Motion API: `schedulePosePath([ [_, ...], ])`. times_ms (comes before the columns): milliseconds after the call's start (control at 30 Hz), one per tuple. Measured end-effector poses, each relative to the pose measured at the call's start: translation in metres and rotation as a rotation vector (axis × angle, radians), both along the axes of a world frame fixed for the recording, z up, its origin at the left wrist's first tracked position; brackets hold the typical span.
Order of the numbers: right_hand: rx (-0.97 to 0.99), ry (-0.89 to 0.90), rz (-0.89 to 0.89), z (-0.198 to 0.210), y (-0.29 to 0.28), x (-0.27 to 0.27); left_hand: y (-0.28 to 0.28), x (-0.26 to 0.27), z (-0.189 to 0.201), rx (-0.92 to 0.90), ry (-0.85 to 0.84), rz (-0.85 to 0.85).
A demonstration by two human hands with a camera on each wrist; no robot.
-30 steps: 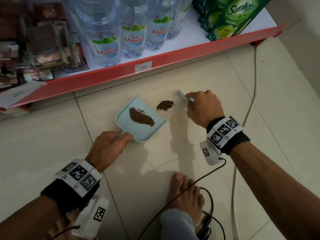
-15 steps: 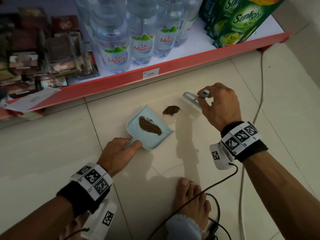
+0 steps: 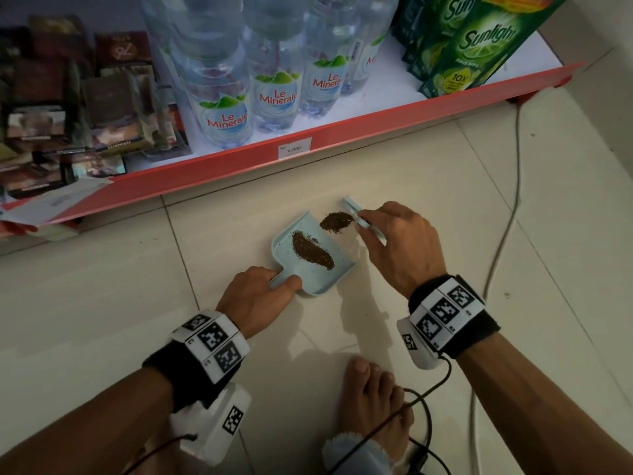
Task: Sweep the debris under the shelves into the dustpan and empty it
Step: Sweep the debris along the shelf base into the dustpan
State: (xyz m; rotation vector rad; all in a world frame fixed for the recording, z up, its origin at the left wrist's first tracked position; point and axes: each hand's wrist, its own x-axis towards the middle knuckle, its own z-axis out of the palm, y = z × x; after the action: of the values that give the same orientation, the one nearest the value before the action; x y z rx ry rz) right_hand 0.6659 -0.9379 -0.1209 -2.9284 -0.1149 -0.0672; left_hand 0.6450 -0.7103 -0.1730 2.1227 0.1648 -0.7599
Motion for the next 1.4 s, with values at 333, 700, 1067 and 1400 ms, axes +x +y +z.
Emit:
schedulePosePath([
  [333,0.241,-0.034,0.046,0.007,0.010,-0.020,-0.011,0.004,-0.004,-0.013,0.043,0.016],
  [700,0.104,-0.020,-0.032,0.007,0.007,-0.013,-0.012,0.004,-0.004,-0.012,0.026,0.007],
  [1067,0.148,-0.104,-0.048,0.011,0.003,-0.013,-0.008,0.003,-0.007,-0.026,0.033,0.009],
  [1400,0.257,-0.034,0.064,0.024,0.014,-0.019,-0.002,0.000,0.001,-0.060,-0.008,0.024],
])
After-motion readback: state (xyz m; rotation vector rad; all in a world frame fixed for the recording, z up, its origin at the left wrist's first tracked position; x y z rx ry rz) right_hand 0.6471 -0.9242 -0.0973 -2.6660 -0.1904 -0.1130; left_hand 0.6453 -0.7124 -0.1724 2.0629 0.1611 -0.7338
